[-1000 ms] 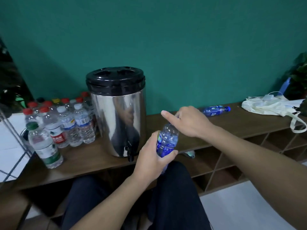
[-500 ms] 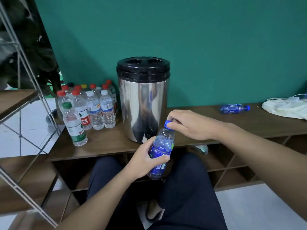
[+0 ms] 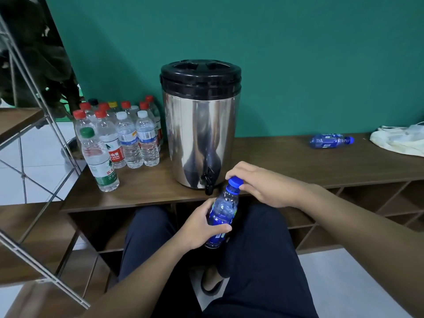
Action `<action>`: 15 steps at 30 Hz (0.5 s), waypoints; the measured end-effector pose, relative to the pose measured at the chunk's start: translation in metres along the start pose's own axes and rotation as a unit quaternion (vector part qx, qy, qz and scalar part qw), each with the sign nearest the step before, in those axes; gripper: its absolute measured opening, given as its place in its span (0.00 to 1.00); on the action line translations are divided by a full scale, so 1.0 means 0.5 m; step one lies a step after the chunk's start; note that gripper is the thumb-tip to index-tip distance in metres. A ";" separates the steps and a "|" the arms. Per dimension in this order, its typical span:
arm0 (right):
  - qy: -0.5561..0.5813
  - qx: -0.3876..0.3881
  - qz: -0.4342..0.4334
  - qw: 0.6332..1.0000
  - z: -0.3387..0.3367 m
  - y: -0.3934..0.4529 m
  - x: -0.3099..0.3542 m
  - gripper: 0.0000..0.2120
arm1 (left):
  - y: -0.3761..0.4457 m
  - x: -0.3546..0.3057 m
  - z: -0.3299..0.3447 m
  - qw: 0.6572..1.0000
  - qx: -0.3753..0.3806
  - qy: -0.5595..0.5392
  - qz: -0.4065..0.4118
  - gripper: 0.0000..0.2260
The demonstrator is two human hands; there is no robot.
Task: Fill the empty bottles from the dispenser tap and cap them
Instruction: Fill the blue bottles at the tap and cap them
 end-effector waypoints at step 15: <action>-0.148 -0.055 0.247 0.956 0.156 0.113 -0.185 0.14 | 0.014 0.172 -0.027 0.995 -0.051 0.021 -0.087 0.30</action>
Point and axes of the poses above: each hand's wrist, its own y-axis towards the middle knuckle, its own z-axis out of the palm, x = y × z, the point moved 9 cm from there along y, towards the middle knuckle, and after that the axes turned 5 degrees about -x, right-handed, at the moved point
